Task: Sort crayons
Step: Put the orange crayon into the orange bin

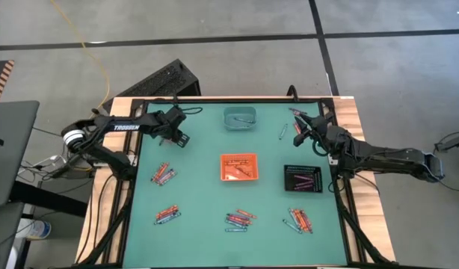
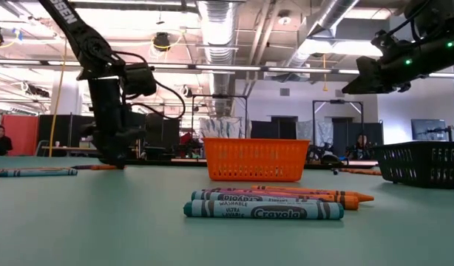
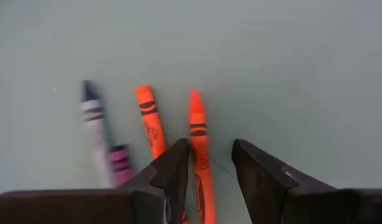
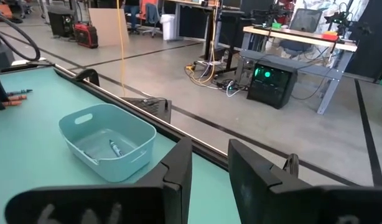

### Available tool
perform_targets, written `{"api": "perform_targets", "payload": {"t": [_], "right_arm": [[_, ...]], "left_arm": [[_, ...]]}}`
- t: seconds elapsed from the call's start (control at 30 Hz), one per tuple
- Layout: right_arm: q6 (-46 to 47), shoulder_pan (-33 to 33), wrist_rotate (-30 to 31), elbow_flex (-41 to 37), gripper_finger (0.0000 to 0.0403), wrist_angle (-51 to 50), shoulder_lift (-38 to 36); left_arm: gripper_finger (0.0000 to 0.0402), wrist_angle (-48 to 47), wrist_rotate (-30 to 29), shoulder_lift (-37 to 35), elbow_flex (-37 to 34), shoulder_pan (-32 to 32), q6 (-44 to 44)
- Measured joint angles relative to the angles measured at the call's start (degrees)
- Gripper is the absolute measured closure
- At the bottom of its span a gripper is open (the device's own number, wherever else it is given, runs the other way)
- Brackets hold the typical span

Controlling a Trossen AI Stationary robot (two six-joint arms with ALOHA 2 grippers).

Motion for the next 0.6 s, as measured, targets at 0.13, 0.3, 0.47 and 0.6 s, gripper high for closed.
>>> {"api": "perform_targets", "payload": {"t": [0.13,0.3,0.47,0.6], "right_arm": [[0.0,0.0,0.0,0.0,0.0295,0.0,0.0],[0.0,0.0,0.0,0.0,0.0295,0.0,0.0],[0.0,0.0,0.0,0.0,0.0295,0.0,0.0],[0.0,0.0,0.0,0.0,0.0295,0.0,0.0]], "left_arm": [[0.0280,0.5,0.3,1.4,0.1,0.1,0.5],[0.0308,0.5,2.0,1.2,0.0,0.1,1.3],[0.0379,0.6,3.9,1.2,0.0,0.1,2.8],[0.0390,1.2,5.6,1.2,-0.1,0.2,2.8]]}}
